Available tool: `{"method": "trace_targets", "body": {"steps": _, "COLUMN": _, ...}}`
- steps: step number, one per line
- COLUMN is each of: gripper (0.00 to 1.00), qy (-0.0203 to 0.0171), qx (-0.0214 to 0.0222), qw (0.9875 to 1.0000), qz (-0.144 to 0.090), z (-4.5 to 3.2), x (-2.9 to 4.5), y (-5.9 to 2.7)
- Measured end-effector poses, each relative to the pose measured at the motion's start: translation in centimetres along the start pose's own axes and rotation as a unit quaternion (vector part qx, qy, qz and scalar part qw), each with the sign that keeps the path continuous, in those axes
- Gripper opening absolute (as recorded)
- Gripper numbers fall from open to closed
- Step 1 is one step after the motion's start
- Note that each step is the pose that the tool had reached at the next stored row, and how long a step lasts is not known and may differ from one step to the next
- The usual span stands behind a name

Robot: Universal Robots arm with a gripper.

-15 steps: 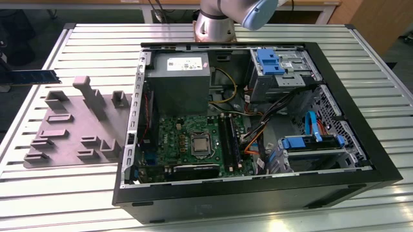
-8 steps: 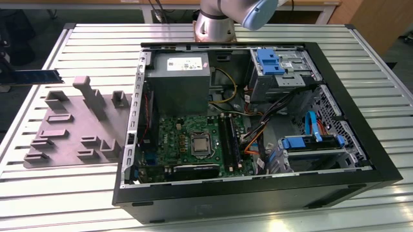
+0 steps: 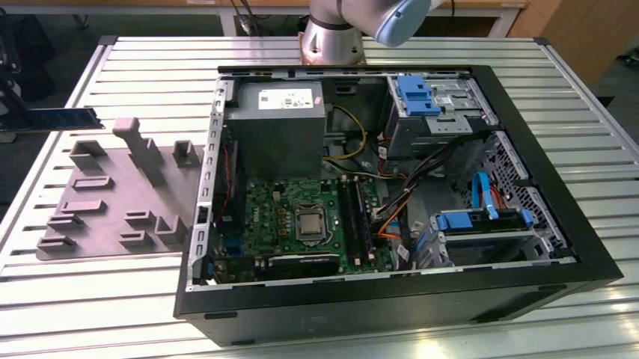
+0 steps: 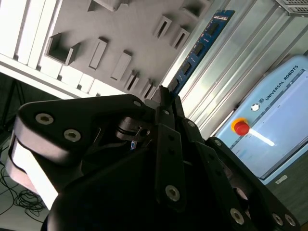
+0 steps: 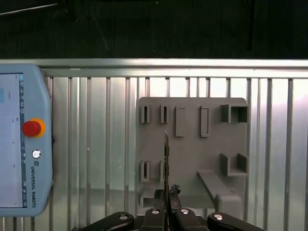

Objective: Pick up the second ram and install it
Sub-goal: 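Pick up the second ram and move it above second insertion slot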

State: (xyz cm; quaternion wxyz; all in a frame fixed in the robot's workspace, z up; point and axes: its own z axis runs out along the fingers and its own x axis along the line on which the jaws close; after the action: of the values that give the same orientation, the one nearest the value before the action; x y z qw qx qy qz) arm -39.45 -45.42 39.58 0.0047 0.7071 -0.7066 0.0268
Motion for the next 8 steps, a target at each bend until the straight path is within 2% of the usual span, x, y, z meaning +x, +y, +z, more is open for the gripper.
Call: {"method": "trace_targets", "body": {"steps": 8, "gripper": 0.14, "qy": 0.0, "qx": -0.0001, "qw": 1.0, "qz": 0.0, "z": 0.02, "x": 0.0, "y": -0.84}}
